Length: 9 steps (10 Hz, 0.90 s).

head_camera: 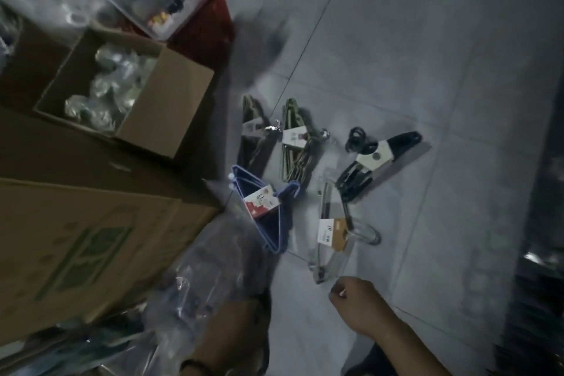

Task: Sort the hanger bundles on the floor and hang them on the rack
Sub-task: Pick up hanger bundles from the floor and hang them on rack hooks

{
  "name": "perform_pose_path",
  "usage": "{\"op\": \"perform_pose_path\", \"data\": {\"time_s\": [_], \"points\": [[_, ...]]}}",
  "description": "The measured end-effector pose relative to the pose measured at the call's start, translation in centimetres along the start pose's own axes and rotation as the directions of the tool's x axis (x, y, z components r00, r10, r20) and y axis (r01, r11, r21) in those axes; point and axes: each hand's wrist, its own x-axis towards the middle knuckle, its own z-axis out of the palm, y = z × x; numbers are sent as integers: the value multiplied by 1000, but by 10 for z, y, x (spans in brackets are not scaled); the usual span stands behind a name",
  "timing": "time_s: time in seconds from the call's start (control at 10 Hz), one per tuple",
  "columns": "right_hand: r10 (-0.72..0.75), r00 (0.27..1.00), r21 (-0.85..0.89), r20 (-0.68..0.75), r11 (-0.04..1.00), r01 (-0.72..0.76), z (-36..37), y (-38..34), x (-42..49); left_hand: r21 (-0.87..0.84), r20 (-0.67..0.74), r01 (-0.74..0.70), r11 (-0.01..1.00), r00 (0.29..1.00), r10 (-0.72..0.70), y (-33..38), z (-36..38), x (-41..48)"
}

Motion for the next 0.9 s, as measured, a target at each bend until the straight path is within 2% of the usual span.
{"op": "perform_pose_path", "data": {"time_s": [0.1,0.2,0.3,0.4,0.5,0.6,0.7,0.8,0.9], "points": [[30,999,26,-34,999,-29,35,-19,93,-100,34,105,989,994,-102,11,-87,88],[41,999,-15,-17,999,-41,72,-31,197,-300,-130,-12,954,991,-29,-6,-93,192],[67,995,-14,-74,998,-69,105,-43,283,-531,-211,7,847,967,-140,-29,-72,286],[46,993,23,-113,999,-44,130,-62,349,-655,-295,-19,756,926,-233,-37,-64,360],[-3,976,58,-218,998,16,145,-80,391,-759,-318,-79,647,911,-262,-36,-55,397],[4,962,-72,-272,997,-24,149,-88,412,-837,-335,-141,528,896,-291,-35,-54,415],[23,940,-156,-342,984,-81,151,-85,424,-901,-285,-139,411,904,-319,-41,-49,422],[16,919,-140,-394,987,-77,151,-83,428,-926,-259,-148,348,919,-297,-40,-50,419],[3,917,-100,-399,994,-47,143,-79,420,-962,-202,-135,236,937,-285,-31,-55,411]]}}
